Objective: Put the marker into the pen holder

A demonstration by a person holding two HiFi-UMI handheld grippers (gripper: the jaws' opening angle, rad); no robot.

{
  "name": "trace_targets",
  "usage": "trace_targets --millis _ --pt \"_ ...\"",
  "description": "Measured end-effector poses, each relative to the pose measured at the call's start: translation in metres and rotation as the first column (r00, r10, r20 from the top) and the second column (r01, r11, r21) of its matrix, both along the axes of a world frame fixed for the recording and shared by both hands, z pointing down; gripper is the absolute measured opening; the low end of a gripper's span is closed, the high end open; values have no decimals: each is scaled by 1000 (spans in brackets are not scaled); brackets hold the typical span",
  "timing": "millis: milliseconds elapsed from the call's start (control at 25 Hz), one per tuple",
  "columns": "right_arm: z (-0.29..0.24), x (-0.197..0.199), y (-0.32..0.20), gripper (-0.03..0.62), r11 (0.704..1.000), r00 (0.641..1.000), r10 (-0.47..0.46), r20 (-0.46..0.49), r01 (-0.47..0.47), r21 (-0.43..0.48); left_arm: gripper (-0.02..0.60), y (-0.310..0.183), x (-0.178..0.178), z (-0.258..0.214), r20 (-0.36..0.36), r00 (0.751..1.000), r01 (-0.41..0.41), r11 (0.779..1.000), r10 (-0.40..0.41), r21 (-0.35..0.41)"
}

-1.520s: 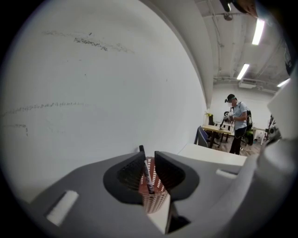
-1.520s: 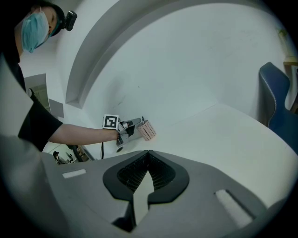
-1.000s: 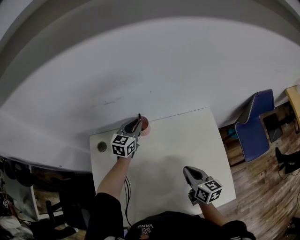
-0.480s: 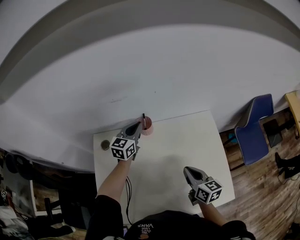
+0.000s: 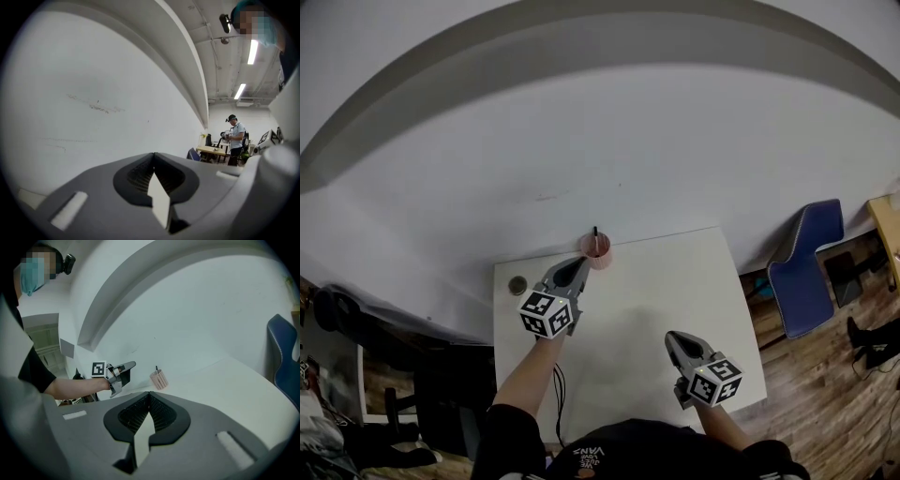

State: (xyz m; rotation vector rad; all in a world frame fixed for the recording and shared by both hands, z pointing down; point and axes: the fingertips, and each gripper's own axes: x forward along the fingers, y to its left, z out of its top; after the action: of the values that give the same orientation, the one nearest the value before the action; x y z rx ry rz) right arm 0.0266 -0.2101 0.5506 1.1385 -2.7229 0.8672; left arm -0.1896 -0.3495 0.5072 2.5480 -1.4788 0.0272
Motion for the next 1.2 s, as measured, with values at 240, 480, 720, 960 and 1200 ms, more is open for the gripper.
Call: trace_targets --millis 240,480,720,960,1200 --pt "-8 -6 13 0 1000 1000 -14 5 14 15 54 37 7 -17 21 999 -29 999 29 41" --pt "-15 -13 24 0 999 1000 -19 8 18 35 54 70 12 -28 26 998 -52 996 50 68" --pt "-22 -16 38 0 999 1000 -9 8 9 52 54 105 14 -37 18 998 -57 994 56 88" --pt "-26 -23 55 0 998 1000 -3 9 3 69 54 142 13 -39 49 997 -67 993 62 101" --pt "-30 -30 72 0 997 1000 1 13 -2 83 54 177 9 -39 17 999 -48 993 47 111"
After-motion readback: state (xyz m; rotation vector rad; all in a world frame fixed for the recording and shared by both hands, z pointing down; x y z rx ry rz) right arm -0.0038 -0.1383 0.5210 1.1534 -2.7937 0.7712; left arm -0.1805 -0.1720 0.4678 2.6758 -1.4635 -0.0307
